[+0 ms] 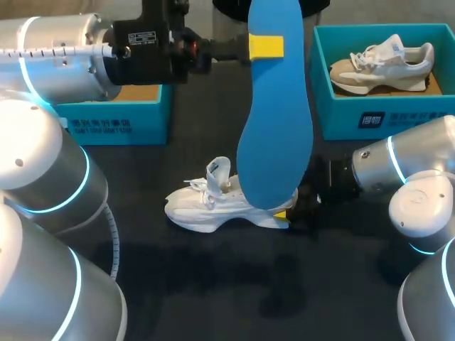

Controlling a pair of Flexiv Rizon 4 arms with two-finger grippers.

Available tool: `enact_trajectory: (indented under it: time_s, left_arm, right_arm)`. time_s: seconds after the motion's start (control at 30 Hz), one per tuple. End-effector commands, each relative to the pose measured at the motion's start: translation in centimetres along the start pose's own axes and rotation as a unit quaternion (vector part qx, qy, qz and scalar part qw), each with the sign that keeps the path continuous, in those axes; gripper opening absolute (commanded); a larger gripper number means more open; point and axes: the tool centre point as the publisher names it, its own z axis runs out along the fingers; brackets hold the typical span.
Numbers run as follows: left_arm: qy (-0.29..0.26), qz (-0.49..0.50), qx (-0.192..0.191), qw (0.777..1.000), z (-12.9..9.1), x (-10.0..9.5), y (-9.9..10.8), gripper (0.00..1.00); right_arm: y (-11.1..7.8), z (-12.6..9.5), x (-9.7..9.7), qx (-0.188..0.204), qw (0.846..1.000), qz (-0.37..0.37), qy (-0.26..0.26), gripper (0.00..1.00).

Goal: Take the shoe out of the shoebox, open the shoe tongue, remove and reinsert the insole, then place the shoe into the shoebox

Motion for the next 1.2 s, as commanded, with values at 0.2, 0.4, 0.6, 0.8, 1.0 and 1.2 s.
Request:
enact_trajectory:
  time_s: [0.2, 0.4, 0.6, 0.8, 1.0, 1.2]
  left_arm:
    - [0.000, 0.000, 0.001, 1.000, 0.0, 0.0, 0.1, 0.00]
    - [0.000, 0.000, 0.001, 1.000, 0.0, 0.0, 0.1, 0.00]
    - [0.000, 0.000, 0.001, 1.000, 0.0, 0.0, 0.1, 0.00]
    - [0.000, 0.000, 0.001, 1.000, 0.0, 0.0, 0.1, 0.00]
    - [0.000, 0.000, 0.001, 1.000, 0.0, 0.0, 0.1, 0.00]
    - [0.000, 0.000, 0.001, 1.000, 0.0, 0.0, 0.1, 0.00]
  right_arm:
    - [-0.3, 0.1, -0.2, 0.001, 1.000, 0.000, 0.000, 0.45]
    - [-0.3, 0.1, -0.2, 0.001, 1.000, 0.000, 0.000, 1.00]
    - [-0.3, -0.1, -0.3, 0.049, 0.999, 0.008, -0.002, 1.00]
    - [-0.1, -0.9, -0.3, 0.105, 0.994, 0.014, -0.016, 1.00]
    - [0.1, -2.3, -0.4, 0.161, 0.986, 0.021, -0.038, 1.00]
    - [0.9, -4.0, -0.1, 0.235, 0.970, 0.023, -0.048, 1.00]
